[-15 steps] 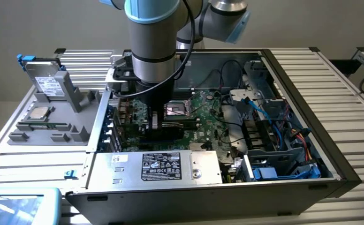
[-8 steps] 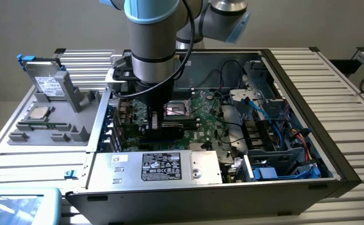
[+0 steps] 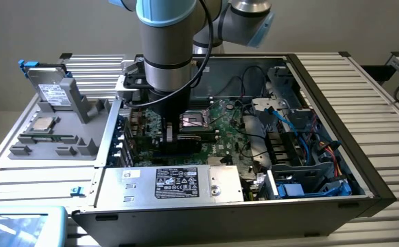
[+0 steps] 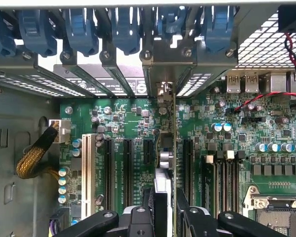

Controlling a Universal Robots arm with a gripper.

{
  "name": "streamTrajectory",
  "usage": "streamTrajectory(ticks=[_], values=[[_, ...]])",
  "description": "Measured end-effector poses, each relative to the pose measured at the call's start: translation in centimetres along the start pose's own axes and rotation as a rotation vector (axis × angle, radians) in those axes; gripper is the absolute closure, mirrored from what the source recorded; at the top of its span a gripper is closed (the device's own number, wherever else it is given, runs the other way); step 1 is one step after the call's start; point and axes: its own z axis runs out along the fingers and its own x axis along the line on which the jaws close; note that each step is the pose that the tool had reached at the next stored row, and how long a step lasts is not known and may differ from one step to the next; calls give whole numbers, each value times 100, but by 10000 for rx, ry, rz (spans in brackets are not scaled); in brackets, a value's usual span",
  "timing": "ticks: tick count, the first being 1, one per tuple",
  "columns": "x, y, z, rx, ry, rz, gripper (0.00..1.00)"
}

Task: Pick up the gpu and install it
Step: 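Insert the gpu into the slot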

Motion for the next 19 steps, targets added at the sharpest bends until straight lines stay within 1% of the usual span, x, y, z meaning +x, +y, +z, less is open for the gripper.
streamTrajectory(ticks=[15,19], values=[[1,-6,18,0,-1,0,72],[1,4,26,3,-2,-1,72]])
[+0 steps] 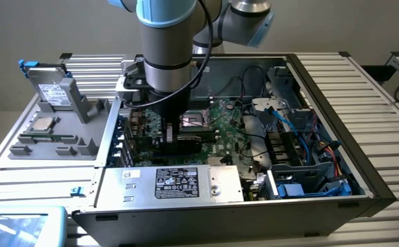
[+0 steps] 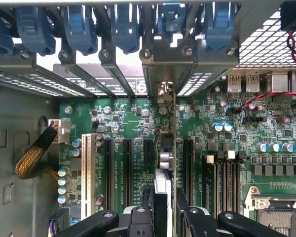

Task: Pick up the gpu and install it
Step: 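Insert the gpu into the slot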

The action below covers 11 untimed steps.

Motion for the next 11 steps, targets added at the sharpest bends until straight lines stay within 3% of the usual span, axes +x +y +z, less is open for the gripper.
streamTrajectory(ticks=[11], values=[[1,3,6,-2,-2,1,72]])
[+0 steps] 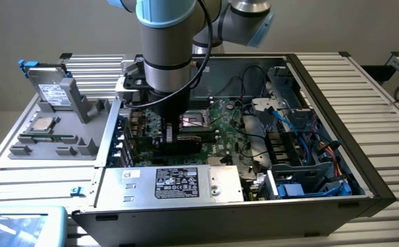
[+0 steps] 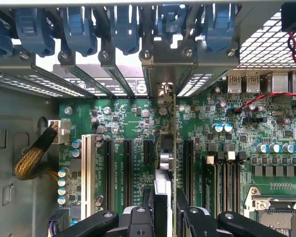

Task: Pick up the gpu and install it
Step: 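Insert the gpu into the slot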

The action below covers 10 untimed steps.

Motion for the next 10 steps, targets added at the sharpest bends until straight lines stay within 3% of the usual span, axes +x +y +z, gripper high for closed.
streamTrajectory(ticks=[10], values=[[0,-20,0,0,0,0,72]])
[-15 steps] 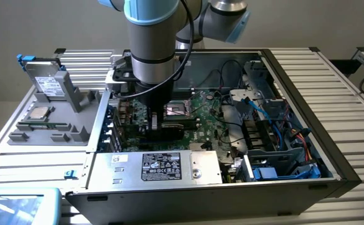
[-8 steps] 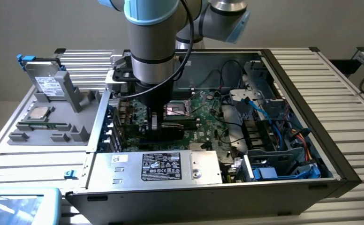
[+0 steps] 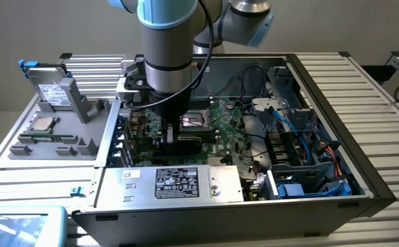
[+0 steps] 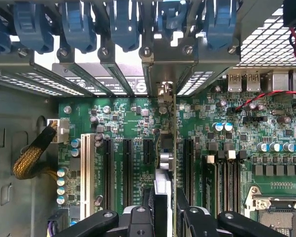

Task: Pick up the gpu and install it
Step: 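Insert the gpu into the slot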

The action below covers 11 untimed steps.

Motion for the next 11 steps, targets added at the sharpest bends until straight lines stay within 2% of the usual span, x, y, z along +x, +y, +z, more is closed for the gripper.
streamTrajectory(ticks=[11], values=[[0,20,1,0,0,0,72]])
